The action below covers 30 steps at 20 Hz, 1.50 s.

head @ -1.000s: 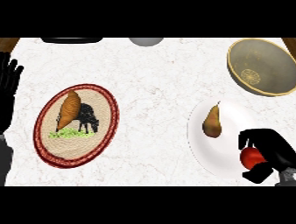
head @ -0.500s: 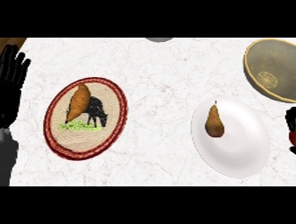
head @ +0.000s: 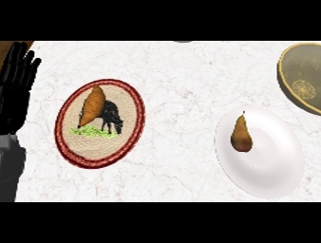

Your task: Pick the tomato from the plate and place it in the bowl

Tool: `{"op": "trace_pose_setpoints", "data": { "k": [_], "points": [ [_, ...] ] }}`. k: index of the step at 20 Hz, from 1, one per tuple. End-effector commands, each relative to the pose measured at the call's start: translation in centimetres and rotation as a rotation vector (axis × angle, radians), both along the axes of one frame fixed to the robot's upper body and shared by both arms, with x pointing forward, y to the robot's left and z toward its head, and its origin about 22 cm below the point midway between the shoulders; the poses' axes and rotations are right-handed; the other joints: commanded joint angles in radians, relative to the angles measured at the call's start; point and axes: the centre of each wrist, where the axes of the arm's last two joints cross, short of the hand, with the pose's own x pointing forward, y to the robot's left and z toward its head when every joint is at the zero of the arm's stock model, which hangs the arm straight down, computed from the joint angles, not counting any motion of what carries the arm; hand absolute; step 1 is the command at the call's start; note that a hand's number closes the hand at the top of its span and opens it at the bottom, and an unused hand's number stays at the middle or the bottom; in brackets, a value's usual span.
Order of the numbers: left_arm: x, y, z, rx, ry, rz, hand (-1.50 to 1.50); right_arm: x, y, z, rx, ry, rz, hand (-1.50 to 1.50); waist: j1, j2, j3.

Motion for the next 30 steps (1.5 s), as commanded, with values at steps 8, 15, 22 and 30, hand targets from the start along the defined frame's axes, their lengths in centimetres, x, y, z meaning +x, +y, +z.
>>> {"op": "trace_pose_setpoints", "data": {
  "k": [8,15,22,30],
  "points": [
    [0.4,-0.1,0.4,0.007,-0.001,-0.008,0.0,-0.8,-5.0,7.3,0.221,-0.224,0.221,1.5,0.013,-0.01,0.0],
    [0.7,-0.9,0.6,0.013,-0.002,-0.031,0.0,-0.1,-5.6,7.9,0.449,-0.229,0.309,1.5,0.026,-0.015,-0.004],
    [1.1,-1.5,0.3,0.015,0.008,-0.039,0.0,0.8,-5.1,9.9,0.527,-0.163,0.38,1.5,0.032,-0.016,-0.012],
    [1.7,-2.4,0.6,0.006,-0.001,-0.052,0.0,2.8,-2.9,10.5,0.492,-0.033,0.439,1.5,0.031,-0.014,-0.015]
  ]
}}
